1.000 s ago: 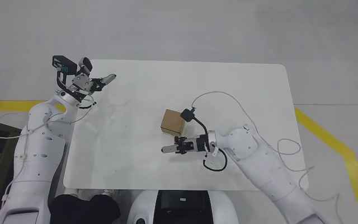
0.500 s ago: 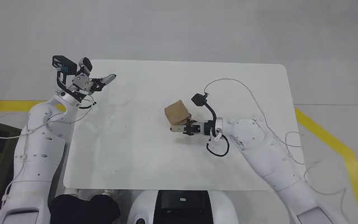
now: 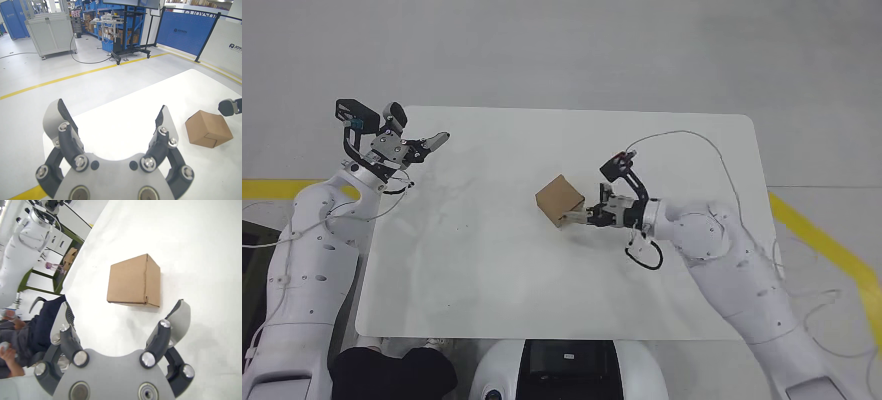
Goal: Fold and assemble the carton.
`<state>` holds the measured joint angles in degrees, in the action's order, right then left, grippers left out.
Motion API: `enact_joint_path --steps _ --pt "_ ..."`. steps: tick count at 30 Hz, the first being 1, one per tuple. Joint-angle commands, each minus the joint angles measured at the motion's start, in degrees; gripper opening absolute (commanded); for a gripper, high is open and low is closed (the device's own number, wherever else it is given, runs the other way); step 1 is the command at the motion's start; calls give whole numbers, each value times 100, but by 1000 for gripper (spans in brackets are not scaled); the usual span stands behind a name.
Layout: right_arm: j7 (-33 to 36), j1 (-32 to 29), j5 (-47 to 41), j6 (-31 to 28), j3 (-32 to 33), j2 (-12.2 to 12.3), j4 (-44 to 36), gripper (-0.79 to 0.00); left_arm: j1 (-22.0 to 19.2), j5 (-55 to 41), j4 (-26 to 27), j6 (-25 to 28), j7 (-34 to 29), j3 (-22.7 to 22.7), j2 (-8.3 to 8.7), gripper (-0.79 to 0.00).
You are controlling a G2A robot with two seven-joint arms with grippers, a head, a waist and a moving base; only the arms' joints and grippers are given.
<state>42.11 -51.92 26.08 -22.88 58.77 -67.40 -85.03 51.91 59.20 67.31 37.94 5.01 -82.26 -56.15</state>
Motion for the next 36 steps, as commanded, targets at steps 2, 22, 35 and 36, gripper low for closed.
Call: enact_joint_path --steps 2,22,35,36 --pt "-313 -115 550 -66 44 30 -152 0 0 0 0 0 0 0 0 0" --pt "-1343 35 3109 252 -854 -159 45 0 0 0 0 0 0 0 0 0" --pt "-1449 241 3176 490 -1039 -314 296 0 0 0 0 0 0 0 0 0" --pt "-1457 244 3184 514 -1051 -325 310 0 0 0 0 0 0 0 0 0"
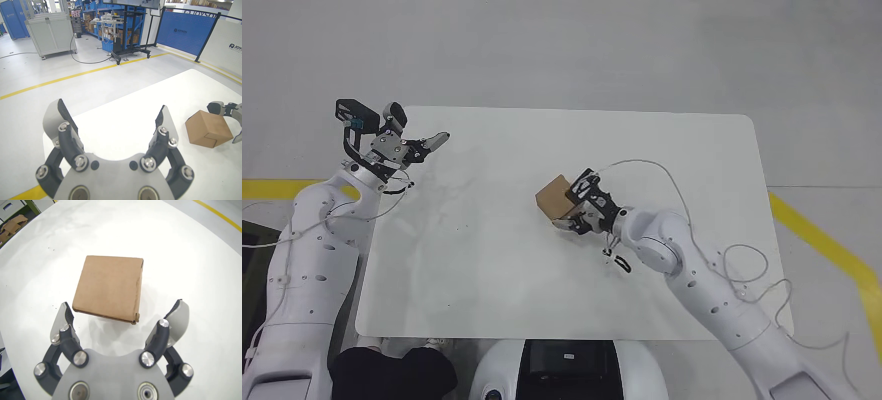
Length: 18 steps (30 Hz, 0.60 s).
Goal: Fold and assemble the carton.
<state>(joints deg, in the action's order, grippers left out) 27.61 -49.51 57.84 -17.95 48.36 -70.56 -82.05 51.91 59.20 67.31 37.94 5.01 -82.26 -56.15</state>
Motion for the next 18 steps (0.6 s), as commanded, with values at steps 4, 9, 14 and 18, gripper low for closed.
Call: enact_joint_path --steps 4,9,14,18 --pt "-31 20 -32 64 -26 -48 53 0 0 0 0 0 0 0 0 0" --pt "28 39 -22 44 -42 -82 59 0 0 0 0 0 0 0 0 0" --pt "68 36 4 70 -66 -116 91 0 0 0 0 0 0 0 0 0" --pt "93 31 -7 108 -74 -145 121 0 0 0 0 0 0 0 0 0"
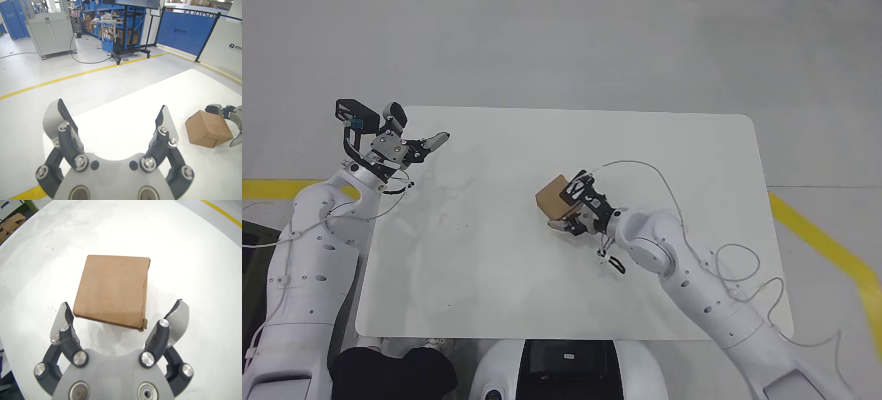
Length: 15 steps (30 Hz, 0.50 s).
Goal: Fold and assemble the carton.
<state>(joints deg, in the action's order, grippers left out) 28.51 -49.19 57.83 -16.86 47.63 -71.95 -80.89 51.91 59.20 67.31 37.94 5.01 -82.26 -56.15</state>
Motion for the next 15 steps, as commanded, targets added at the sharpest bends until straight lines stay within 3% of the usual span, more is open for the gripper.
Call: enact_joint_path --steps 1,8,11,15 --pt "6 -3 -11 -6 1 -11 10 -22 0 0 0 0 0 0 0 0" --pt "21 -24 2 -35 32 -39 29 -228 0 0 0 0 0 0 0 0" --pt "3 -34 19 -49 56 -48 23 -369 0 0 0 0 0 0 0 0" --pt "-10 -52 16 -88 88 -58 5 -419 0 0 0 0 0 0 0 0"
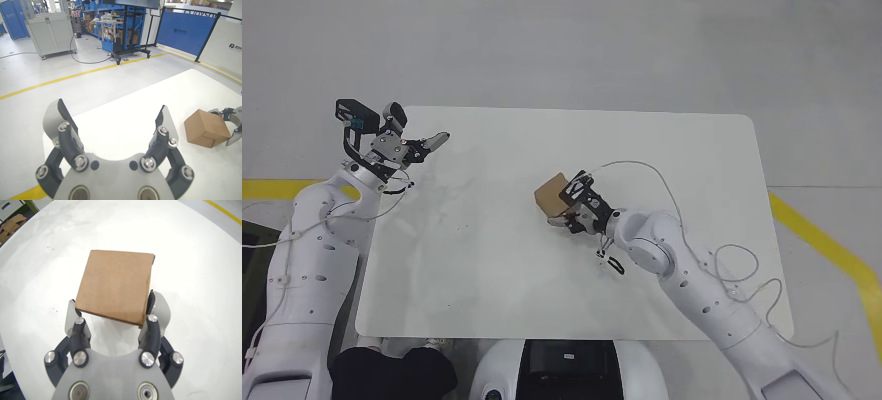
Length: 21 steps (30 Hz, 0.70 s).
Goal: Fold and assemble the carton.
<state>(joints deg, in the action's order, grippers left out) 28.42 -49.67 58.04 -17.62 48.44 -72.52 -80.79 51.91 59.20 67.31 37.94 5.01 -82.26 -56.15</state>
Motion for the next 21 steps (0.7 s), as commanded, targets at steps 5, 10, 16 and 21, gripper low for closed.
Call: enact_joint_path --steps 5,10,16,21 --pt "-78 -59 -264 -135 133 -8 -113 -437 0 0 0 0 0 0 0 0" --pt "-47 -174 -1188 -547 438 14 -359 -449 0 0 0 0 0 0 0 0" --pt "349 -235 -2772 -1272 853 69 -494 -456 0 0 0 0 0 0 0 0" --pt "754 -285 -3973 -1691 1133 127 -639 -465 0 0 0 0 0 0 0 0"
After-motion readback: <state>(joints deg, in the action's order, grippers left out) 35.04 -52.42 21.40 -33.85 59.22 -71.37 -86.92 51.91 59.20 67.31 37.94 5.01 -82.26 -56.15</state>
